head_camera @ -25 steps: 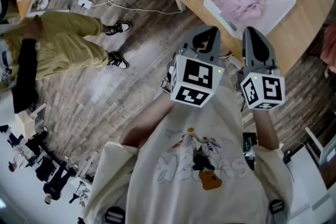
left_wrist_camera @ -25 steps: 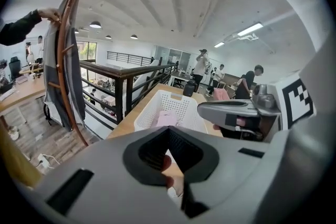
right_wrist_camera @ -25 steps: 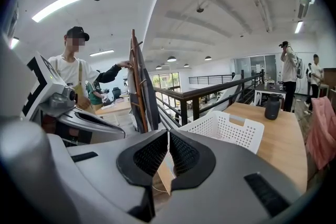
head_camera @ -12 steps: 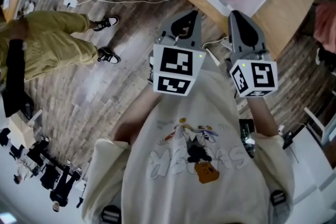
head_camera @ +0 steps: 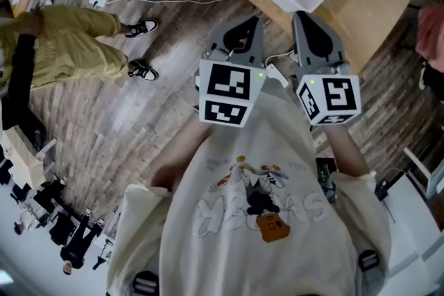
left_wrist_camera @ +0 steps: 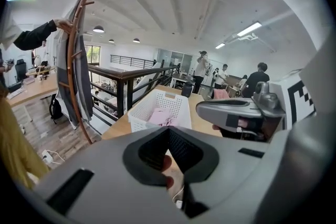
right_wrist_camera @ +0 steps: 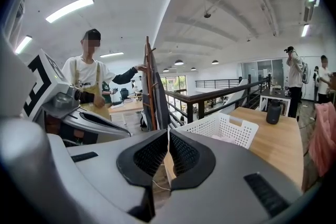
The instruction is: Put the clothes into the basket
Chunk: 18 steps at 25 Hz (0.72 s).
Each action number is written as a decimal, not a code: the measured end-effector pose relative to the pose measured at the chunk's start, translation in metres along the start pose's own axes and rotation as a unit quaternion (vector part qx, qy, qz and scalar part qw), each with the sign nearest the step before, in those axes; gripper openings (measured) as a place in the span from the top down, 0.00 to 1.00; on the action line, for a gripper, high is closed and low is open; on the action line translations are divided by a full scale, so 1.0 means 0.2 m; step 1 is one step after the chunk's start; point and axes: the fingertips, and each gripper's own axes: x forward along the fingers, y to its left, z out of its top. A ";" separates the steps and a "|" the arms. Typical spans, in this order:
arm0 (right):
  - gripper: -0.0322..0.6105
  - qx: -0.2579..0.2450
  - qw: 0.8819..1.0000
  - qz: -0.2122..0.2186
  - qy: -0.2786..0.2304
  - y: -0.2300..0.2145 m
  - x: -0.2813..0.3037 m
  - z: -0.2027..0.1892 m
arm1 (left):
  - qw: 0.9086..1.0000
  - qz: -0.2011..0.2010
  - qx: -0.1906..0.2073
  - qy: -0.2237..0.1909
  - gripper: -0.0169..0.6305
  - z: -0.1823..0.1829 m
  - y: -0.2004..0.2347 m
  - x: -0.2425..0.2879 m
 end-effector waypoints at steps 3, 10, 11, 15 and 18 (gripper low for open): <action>0.91 0.005 1.000 0.007 -0.006 -0.02 -0.05 0.00 | 1.000 0.003 -0.002 -0.001 0.97 0.01 -0.08 0.01; 0.91 -0.011 0.999 0.043 0.025 0.02 -0.20 -0.19 | 1.000 0.014 -0.002 0.007 0.97 -0.10 -0.24 -0.05; 0.91 -0.011 0.998 0.047 0.032 0.03 -0.22 -0.22 | 1.000 0.013 -0.006 0.009 0.97 -0.12 -0.26 -0.06; 0.91 -0.003 0.998 0.046 0.032 0.05 -0.29 -0.25 | 1.000 0.008 -0.003 0.006 0.97 -0.13 -0.29 -0.09; 0.91 -0.020 0.998 0.046 0.028 0.07 -0.29 -0.21 | 1.000 0.003 -0.005 -0.003 0.97 -0.11 -0.27 -0.12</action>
